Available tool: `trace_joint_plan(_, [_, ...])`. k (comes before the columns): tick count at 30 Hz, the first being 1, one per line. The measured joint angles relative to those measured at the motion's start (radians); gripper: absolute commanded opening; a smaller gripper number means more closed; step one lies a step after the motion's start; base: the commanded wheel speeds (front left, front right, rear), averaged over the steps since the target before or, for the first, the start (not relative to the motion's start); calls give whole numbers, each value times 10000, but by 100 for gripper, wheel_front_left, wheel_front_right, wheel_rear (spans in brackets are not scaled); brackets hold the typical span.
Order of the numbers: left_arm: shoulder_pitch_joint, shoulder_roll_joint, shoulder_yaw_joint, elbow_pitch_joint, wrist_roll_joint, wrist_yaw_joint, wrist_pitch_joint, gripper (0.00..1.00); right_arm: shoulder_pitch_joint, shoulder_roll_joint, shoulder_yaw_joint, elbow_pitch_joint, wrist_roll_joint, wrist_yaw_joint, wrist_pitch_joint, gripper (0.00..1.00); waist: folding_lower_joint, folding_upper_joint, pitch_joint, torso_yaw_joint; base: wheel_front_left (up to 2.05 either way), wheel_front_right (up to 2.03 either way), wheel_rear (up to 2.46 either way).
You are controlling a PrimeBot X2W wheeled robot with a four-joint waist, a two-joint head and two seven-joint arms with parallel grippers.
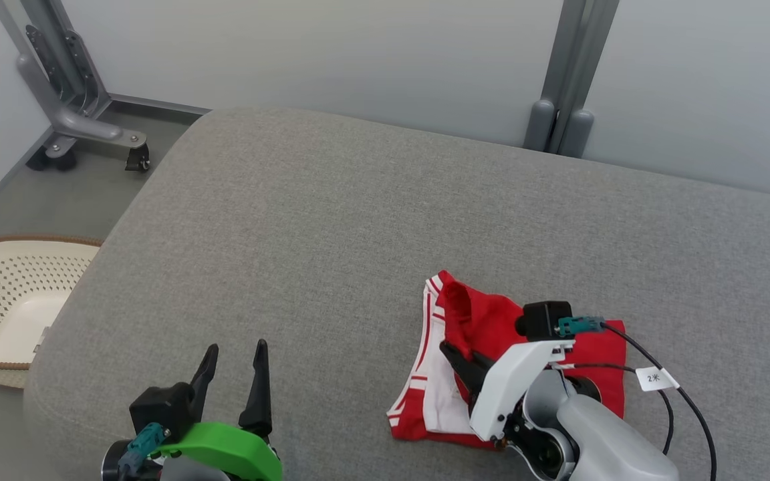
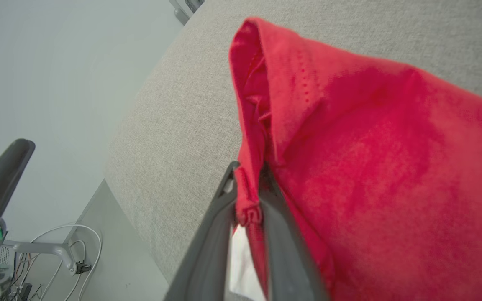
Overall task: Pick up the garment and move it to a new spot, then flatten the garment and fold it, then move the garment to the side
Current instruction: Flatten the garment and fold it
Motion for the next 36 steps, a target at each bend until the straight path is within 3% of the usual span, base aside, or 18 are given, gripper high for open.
trace_joint_plan(1, [0, -6, 0, 12, 0, 0, -8, 100, -55, 2, 75, 67, 153, 0, -113, 100, 0, 0, -2, 4, 0, 0, 0])
trace_joint_plan(6, [-6, -15, 0, 54, -8, 0, -36, 100, -387, 12, 671, 182, 895, 2, -654, 100, 0, 1, -19, -83, 0, 0, 0])
trace_joint_plan(13, [-4, -15, 21, 67, -17, 13, -56, 100, -731, 12, 602, 244, 773, 2, -1674, 100, 0, 0, -72, -383, 0, 0, 0])
trace_joint_plan(25, [-6, 4, -44, -25, -12, 59, -117, 100, -313, -855, -1701, 428, -1829, 2, -3227, 100, 0, 0, -154, -960, 0, 0, 0])
trace_joint_plan(29, [-147, -61, -58, -19, 36, 63, -130, 100, 230, -1022, -2803, -155, -2882, 2, -3409, 100, 1, 1, -187, -1210, 0, 0, 0])
trace_joint_plan(36, [-174, -203, 52, 107, 125, 58, -221, 100, 1655, -627, -4521, -1906, -4679, 2, -3501, 100, 0, 1, -318, -1771, 0, 0, 0])
